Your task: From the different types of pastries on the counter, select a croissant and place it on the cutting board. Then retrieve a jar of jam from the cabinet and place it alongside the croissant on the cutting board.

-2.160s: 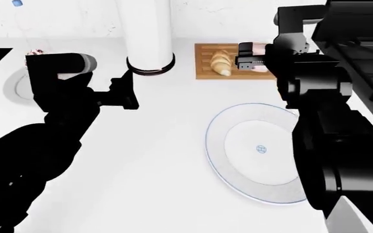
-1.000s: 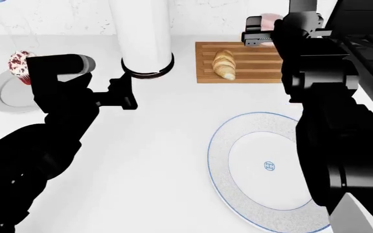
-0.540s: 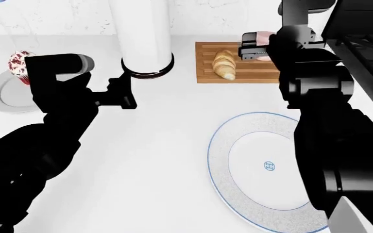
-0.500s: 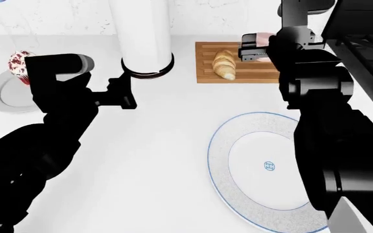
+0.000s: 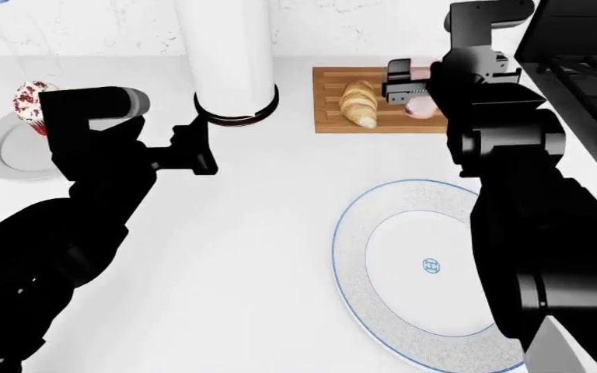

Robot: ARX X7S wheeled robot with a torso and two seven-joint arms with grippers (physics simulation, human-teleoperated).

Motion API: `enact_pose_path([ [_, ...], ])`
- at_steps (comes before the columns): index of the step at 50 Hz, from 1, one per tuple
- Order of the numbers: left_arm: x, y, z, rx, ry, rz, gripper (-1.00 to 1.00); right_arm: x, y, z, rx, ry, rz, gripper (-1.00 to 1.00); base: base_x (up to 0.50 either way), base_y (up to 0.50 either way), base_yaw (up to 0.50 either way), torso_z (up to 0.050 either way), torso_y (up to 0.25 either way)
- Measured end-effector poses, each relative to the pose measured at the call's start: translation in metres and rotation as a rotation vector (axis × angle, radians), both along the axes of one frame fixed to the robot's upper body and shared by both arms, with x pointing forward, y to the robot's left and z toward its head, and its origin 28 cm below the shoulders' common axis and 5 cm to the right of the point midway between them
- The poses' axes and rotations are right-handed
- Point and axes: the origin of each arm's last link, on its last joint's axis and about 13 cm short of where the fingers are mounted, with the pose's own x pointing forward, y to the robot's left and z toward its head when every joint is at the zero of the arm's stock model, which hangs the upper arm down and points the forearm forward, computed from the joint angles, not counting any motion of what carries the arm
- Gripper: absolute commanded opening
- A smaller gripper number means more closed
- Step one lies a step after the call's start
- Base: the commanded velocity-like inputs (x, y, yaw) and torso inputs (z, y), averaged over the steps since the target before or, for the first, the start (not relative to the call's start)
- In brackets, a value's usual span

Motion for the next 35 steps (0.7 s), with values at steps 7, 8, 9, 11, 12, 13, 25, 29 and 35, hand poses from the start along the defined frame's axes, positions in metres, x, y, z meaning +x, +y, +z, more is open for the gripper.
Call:
enact_pose_path([
  [7, 0.0, 0.0, 0.0, 0.0, 0.0, 0.002, 1.0, 0.0, 0.0, 0.001, -0.004, -0.007, 0.003, 1.0, 0.0, 0.0, 0.0, 0.0, 0.0],
  [8, 0.0, 0.0, 0.0, 0.0, 0.0, 0.002, 1.0, 0.0, 0.0, 0.001, -0.004, -0.008, 0.003, 1.0, 0.0, 0.0, 0.0, 0.0, 0.0],
  [9, 0.0, 0.0, 0.0, 0.0, 0.0, 0.002, 1.0, 0.0, 0.0, 0.002, -0.005, -0.008, 0.004, 1.0, 0.0, 0.0, 0.0, 0.0, 0.0],
  [11, 0.0, 0.0, 0.0, 0.0, 0.0, 0.002, 1.0, 0.0, 0.0, 0.002, -0.005, -0.009, 0.004, 1.0, 0.0, 0.0, 0.0, 0.0, 0.0],
  [12, 0.0, 0.0, 0.0, 0.0, 0.0, 0.002, 1.0, 0.0, -0.001, 0.002, -0.005, -0.01, 0.003, 1.0, 0.0, 0.0, 0.0, 0.0, 0.0],
  [13, 0.0, 0.0, 0.0, 0.0, 0.0, 0.002, 1.0, 0.0, -0.001, 0.002, -0.005, -0.01, 0.003, 1.0, 0.0, 0.0, 0.0, 0.0, 0.0],
  [25, -0.001, 0.0, 0.001, -0.001, -0.002, 0.001, 1.0, 0.0, -0.003, 0.006, -0.006, -0.02, 0.001, 1.0, 0.0, 0.0, 0.0, 0.0, 0.0],
  [29, -0.002, -0.001, 0.002, 0.0, -0.005, 0.0, 1.0, 0.0, -0.002, 0.009, -0.014, -0.016, -0.002, 1.0, 0.0, 0.0, 0.0, 0.0, 0.0],
  [35, -0.005, -0.002, 0.004, 0.006, -0.012, -0.001, 1.0, -0.001, -0.002, 0.019, -0.018, -0.013, -0.001, 1.0, 0.0, 0.0, 0.0, 0.0, 0.0],
])
